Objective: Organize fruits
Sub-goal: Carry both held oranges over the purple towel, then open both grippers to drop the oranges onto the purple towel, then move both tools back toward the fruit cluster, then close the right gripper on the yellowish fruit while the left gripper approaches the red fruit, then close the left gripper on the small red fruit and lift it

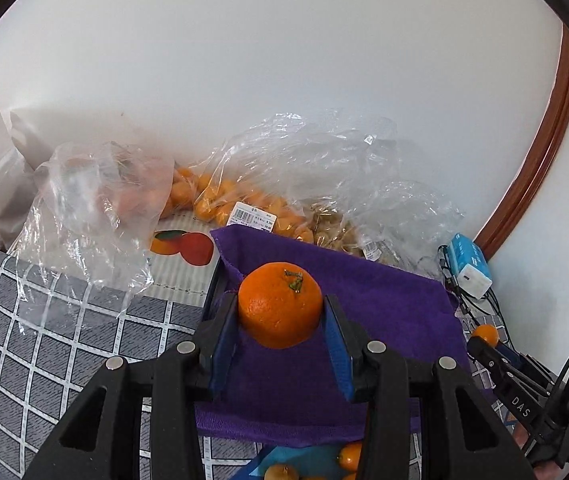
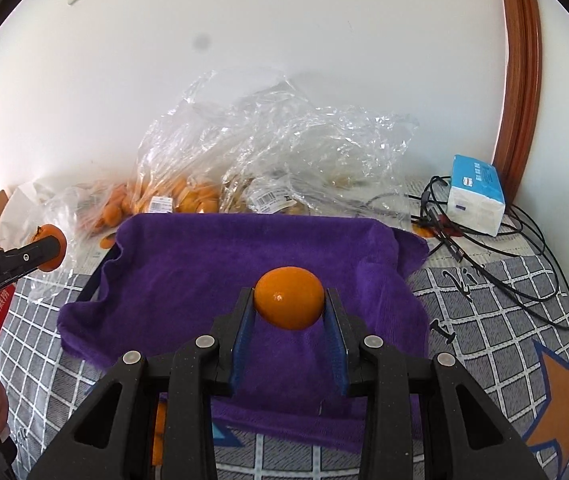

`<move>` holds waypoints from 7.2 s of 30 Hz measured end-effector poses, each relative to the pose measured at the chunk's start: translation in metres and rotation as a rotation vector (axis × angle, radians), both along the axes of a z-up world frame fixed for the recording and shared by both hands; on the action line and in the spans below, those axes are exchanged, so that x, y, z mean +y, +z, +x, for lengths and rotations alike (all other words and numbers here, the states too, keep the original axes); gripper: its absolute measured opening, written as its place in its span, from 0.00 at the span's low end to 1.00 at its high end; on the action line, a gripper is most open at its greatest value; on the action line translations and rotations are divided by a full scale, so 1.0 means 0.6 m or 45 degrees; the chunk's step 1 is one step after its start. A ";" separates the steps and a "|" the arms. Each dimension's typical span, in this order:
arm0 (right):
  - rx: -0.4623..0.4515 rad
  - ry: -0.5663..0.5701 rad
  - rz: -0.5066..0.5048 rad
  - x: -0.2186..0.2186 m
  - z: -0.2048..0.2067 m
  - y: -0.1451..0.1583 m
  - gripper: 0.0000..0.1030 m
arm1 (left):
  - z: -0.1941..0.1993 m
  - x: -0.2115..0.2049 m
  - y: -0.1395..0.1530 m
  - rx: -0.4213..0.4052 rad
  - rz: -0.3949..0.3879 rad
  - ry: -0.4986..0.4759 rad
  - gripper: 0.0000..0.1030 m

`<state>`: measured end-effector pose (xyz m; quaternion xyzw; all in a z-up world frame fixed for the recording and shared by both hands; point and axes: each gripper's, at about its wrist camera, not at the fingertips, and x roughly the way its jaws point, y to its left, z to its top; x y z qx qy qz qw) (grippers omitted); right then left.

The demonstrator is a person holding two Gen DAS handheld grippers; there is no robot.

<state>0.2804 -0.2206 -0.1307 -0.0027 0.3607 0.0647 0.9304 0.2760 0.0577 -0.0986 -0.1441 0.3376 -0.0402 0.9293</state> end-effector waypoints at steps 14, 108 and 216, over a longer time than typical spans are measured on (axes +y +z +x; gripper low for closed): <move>0.055 0.015 -0.027 0.005 0.072 -0.054 0.33 | 0.070 -0.001 -0.057 0.088 0.008 -0.004 0.39; 0.140 0.151 -0.086 0.105 -0.239 -0.087 0.56 | -0.242 0.118 -0.134 0.141 0.052 0.137 0.52; 0.144 0.019 -0.009 -0.026 -0.198 -0.120 0.24 | -0.225 0.019 -0.109 -0.079 -0.032 -0.036 0.22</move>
